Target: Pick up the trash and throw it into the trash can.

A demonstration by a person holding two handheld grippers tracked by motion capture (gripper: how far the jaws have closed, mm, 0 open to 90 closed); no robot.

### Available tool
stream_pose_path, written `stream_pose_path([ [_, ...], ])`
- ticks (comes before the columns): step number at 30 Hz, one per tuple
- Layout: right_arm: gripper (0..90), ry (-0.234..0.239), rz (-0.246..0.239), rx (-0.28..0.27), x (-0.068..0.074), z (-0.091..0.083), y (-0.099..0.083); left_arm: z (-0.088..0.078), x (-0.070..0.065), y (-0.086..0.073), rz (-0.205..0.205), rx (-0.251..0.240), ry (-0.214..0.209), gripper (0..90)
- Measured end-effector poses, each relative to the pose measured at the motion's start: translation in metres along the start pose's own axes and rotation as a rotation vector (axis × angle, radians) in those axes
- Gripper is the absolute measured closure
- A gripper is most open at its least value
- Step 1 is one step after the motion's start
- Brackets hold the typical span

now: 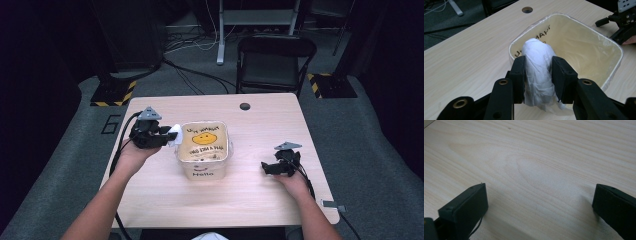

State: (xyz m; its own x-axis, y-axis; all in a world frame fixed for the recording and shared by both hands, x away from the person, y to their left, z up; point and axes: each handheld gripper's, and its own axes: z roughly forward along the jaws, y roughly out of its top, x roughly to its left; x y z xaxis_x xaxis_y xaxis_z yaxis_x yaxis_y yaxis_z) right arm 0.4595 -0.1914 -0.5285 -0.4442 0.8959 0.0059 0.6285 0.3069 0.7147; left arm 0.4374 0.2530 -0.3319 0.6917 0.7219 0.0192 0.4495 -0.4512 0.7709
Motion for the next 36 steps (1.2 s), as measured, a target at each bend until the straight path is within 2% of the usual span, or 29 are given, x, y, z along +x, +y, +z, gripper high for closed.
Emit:
stream_pose_path([
  [18, 0.0, 0.000, -0.001, 0.000, 0.000, 0.000, 0.000, 0.041, -0.014, 0.019, 0.009, 0.003, -0.025, 64.2],
  [24, 0.0, 0.000, -0.001, -0.001, 0.000, 0.000, 0.000, 0.052, -0.018, 0.021, 0.007, 0.006, -0.038, 64.2],
  [29, 0.0, 0.001, -0.002, -0.001, 0.000, 0.000, 0.000, 0.066, -0.026, 0.022, 0.025, 0.021, -0.049, 64.1],
  [36, 0.0, 0.001, -0.001, -0.001, 0.000, 0.000, 0.000, 0.078, -0.030, 0.020, 0.031, 0.041, -0.058, 63.5],
])
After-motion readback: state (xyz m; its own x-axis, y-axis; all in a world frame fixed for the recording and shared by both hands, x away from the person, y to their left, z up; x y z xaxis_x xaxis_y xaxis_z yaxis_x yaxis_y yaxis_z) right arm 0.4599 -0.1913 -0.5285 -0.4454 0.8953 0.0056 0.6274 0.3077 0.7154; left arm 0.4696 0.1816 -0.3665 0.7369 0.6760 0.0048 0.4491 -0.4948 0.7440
